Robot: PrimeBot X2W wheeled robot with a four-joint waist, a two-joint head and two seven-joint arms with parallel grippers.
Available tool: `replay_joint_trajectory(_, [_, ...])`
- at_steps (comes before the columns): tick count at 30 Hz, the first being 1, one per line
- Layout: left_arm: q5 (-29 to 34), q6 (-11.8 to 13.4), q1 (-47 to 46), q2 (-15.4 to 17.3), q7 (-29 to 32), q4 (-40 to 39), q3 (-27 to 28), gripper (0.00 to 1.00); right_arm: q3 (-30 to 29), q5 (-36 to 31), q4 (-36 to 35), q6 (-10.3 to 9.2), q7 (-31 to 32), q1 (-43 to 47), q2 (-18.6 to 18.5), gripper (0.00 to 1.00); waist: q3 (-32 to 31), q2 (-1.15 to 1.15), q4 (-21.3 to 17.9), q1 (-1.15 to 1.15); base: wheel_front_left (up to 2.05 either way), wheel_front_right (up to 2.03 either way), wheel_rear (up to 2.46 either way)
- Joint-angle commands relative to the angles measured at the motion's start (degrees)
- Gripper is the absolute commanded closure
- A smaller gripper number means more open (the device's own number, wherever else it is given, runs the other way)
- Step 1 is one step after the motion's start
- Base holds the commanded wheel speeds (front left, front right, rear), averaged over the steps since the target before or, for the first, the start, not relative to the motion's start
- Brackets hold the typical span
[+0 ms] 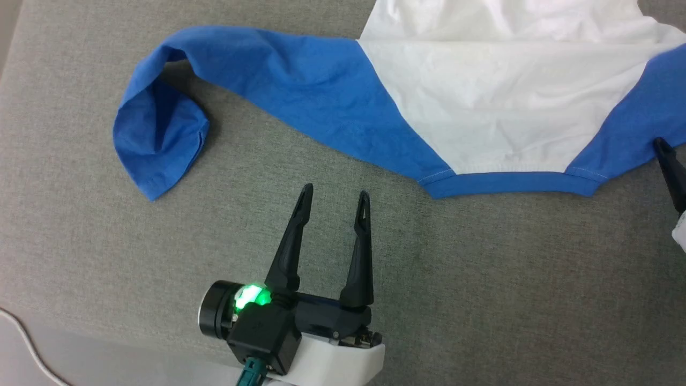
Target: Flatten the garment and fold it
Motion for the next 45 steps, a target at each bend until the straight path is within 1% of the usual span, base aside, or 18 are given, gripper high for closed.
replay_joint_trajectory(1, [-0.1, 0.4, -0.8, -0.1, -0.3, 0.2, -0.1, 0.0, 0.2, 0.1, 0.9, -0.04, 0.5, -0.4, 0.0, 0.0, 0.0, -0.01, 0.0, 0.0, 0.0, 0.0, 0.0])
replay_joint_trajectory(10, [-0.5, 0.5, -1.6, -0.1, -0.3, 0.6, -1.2, 0.0, 1.7, -1.0, 3.8, -0.04, 3.3, -2.9, -0.4, 0.0, 1.1, -0.01, 0.5, 0.0, 0.0, 0.0, 0.0])
replay_joint_trajectory(16, [-1.2, 0.7, -2.6, -0.1, -0.3, 1.0, -1.9, 0.0, 3.6, -1.7, 5.2, -0.04, 3.1, -5.6, -1.2, 0.0, 2.0, -0.01, 1.2, 0.0, 0.0, 0.0, 0.0])
replay_joint_trajectory(17, [-1.2, 0.8, -2.6, -0.1, -0.3, 1.1, -2.0, 0.0, 3.8, -1.6, 5.3, -0.04, 3.0, -5.8, -1.1, 0.05, 2.1, -0.01, 1.3, 0.0, 0.0, 0.0, 0.0])
replay_joint_trajectory(18, [-1.3, 0.8, -2.6, -0.1, -0.3, 1.1, -2.0, 0.0, 3.8, -1.4, 5.4, -0.04, 2.8, -6.0, -1.1, 0.58, 2.1, -0.01, 1.4, 0.0, 0.0, 0.0, 0.0])
replay_joint_trajectory(19, [-1.3, 0.9, -2.6, -0.1, -0.3, 1.1, -2.1, 0.0, 3.9, -1.4, 5.4, -0.04, 2.5, -6.2, -1.1, 0.91, 2.2, -0.01, 1.5, 0.0, 0.0, 0.0, 0.0])
replay_joint_trajectory(20, [-1.4, 1.0, -2.7, -0.1, -0.3, 1.1, -2.1, 0.0, 4.0, -1.4, 5.4, -0.04, 2.3, -6.3, -1.2, 1.0, 2.1, -0.01, 1.5, 0.0, 0.0, 0.0, 0.0])
replay_joint_trajectory(26, [-1.5, 1.2, -2.6, -0.1, -0.3, 1.4, -1.6, 0.0, 2.8, -0.7, 3.6, -0.04, -0.5, -5.4, -1.1, 1.0, 1.0, -0.01, 0.9, 0.0, 0.0, 0.0, 0.0])
replay_joint_trajectory(30, [-1.1, 0.7, -2.1, -0.1, -0.3, 1.7, -0.5, 0.0, 1.1, 0.7, 1.2, -0.04, -2.8, -2.9, -0.2, 1.0, -1.1, -0.01, -0.1, 0.0, 0.0, 0.0, 0.0])
replay_joint_trajectory(35, [-0.9, -0.4, -0.5, -0.1, -0.3, 2.3, 0.8, 0.0, -3.4, 2.1, -2.1, -0.04, -5.5, 2.6, 2.9, 1.0, -4.5, -0.01, -1.4, 0.0, 0.0, 0.0, 0.0])
replay_joint_trajectory(38, [-0.9, -1.2, 0.9, -0.1, -0.3, 2.6, 2.0, 0.0, -6.5, 2.2, -3.9, -0.04, -7.0, 6.5, 5.7, 1.0, -6.4, -0.01, -2.5, 0.0, 0.0, 0.0, 0.0])
replay_joint_trajectory(41, [-1.3, -2.6, 2.5, 0.0, -0.3, 3.5, 2.7, 0.0, -8.4, 2.4, -5.7, -0.04, -7.6, 10.3, 8.9, 1.0, -7.8, -0.01, -3.8, 0.0, 0.0, 0.0, 0.0])
replay_joint_trajectory(43, [-1.2, -3.4, 3.4, 0.7, -0.3, 5.0, 2.8, 0.0, -8.9, 2.6, -6.8, -0.04, -7.7, 12.3, 10.5, 1.0, -8.5, -0.01, -4.7, 0.0, 0.0, 0.0, 0.0])
replay_joint_trajectory(45, [-0.4, -4.1, 3.7, 2.2, -0.1, 7.0, 2.5, 0.0, -8.9, 2.6, -7.8, -0.04, -7.8, 13.8, 12.1, 1.0, -9.0, -0.01, -5.5, 0.0, 0.0, 0.0, 0.0])
